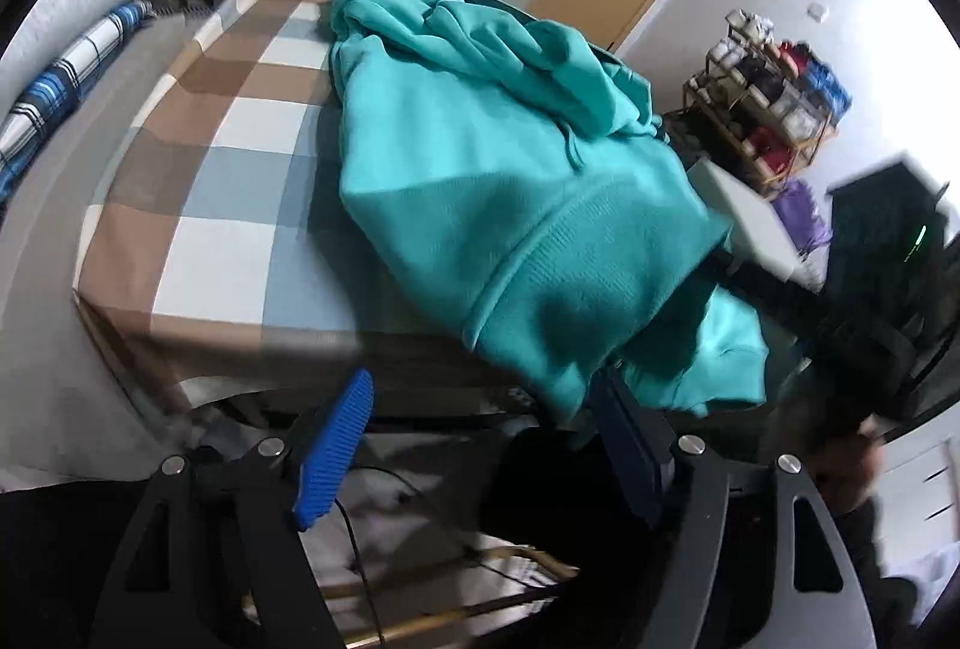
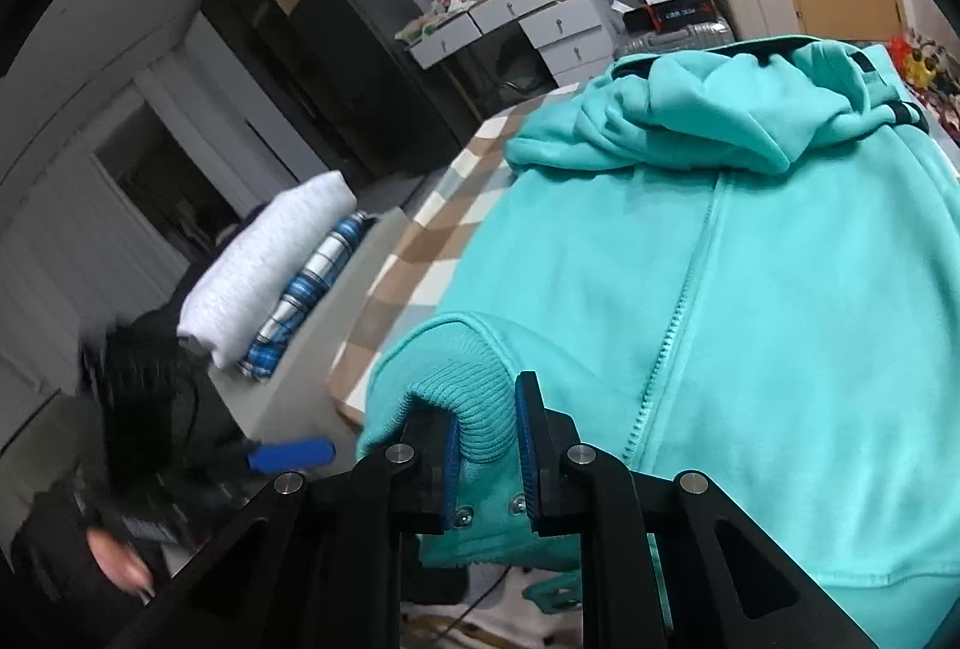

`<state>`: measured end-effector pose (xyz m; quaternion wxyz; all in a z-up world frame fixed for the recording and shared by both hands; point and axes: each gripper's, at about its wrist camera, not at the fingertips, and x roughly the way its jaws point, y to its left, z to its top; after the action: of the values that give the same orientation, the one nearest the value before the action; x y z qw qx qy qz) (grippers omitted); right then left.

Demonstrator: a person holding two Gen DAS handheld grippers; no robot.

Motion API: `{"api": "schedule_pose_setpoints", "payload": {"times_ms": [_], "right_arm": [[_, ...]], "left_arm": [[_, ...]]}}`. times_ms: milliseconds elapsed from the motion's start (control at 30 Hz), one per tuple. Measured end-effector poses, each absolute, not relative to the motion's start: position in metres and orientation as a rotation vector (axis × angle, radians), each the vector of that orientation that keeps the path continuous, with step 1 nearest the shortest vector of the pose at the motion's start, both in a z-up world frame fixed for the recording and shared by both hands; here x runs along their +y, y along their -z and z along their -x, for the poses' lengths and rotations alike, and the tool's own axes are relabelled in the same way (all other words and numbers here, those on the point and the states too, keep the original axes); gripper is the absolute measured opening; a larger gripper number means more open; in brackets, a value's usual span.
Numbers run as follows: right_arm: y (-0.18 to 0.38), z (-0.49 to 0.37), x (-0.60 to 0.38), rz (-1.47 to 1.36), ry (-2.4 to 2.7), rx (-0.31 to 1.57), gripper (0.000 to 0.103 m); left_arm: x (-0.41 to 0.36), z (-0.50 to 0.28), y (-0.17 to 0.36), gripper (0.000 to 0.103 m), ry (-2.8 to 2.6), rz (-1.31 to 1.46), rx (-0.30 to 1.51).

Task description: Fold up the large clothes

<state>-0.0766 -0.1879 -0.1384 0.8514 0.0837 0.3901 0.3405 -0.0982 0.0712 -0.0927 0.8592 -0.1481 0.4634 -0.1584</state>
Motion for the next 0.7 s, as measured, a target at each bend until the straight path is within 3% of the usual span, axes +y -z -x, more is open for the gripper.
{"api": "schedule_pose_setpoints", "payload": {"times_ms": [100, 133, 367, 533, 700], "right_arm": [[0.129, 0.088, -0.184, -0.167, -0.765, 0.762, 0.015], [0.126, 0.091, -0.185, -0.165, -0.781, 0.743, 0.009], [0.124, 0.092, -0.187, -0.163, -0.759, 0.724, 0.009], [0.123, 0.095, -0.188, -0.149, -0.750, 0.708, 0.009], [0.126, 0.107, -0.175, -0.033, -0.725, 0.718, 0.009]], "left_arm": [[0.051, 0.099, 0.100, 0.071, 0.335, 0.260, 0.978], [0.046, 0.097, 0.100, 0.071, 0.349, 0.259, 0.976], [0.014, 0.075, 0.106, 0.071, 0.203, 0.097, 0.956], [0.040, 0.065, 0.111, 0.071, 0.127, 0.216, 0.933], [0.086, 0.081, 0.120, 0.047, 0.071, 0.370, 0.954]]}}
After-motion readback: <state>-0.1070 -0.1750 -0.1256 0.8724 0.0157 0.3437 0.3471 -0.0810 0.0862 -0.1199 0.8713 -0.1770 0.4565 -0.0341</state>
